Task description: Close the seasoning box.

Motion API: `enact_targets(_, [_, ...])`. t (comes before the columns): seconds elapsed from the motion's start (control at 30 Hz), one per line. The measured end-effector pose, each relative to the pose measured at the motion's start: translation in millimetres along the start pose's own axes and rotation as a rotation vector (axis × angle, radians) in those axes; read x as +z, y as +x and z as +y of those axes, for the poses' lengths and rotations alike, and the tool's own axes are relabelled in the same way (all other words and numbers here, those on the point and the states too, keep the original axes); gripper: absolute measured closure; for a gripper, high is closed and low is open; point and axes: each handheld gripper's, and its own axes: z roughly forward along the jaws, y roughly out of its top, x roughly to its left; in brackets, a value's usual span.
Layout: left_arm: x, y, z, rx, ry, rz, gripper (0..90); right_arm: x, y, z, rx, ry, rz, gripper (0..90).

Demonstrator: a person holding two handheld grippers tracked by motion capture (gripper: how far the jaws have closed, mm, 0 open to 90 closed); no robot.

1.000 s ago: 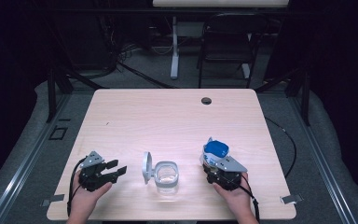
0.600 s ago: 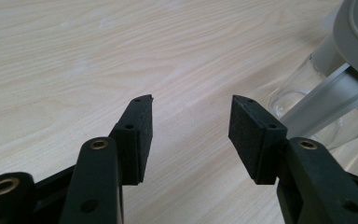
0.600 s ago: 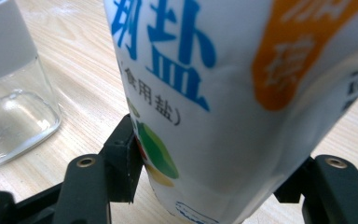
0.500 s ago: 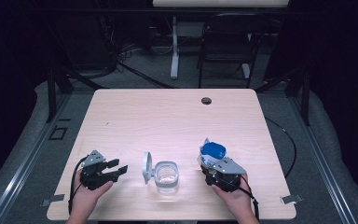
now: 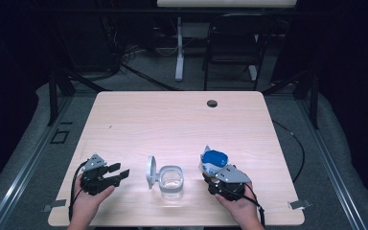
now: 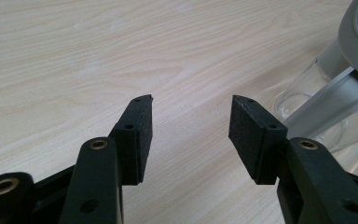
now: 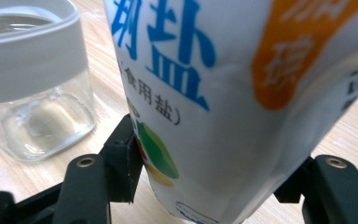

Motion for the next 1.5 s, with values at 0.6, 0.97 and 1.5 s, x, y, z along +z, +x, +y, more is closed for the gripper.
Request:
enact_targets(0.6, [-13.3, 7.6, -2.8, -0.023, -0.022, 0.020, 49.8, 5.7, 6.6, 27.3, -0.091, 0.005, 0.020, 38.5])
enact_targets(0.97, [-17.8, 5.9, -4.4, -0.024, -0.027, 0.034, 49.8, 11.6, 7.5, 27.2, -0.135, 0.023, 0.015, 38.5])
enact_targets(1.5, [-13.8, 7.9, -4.4, -0.025, -0.021, 0.028, 49.8, 16.4, 6.6, 32.6, -0.249, 0.054, -0.032, 38.6])
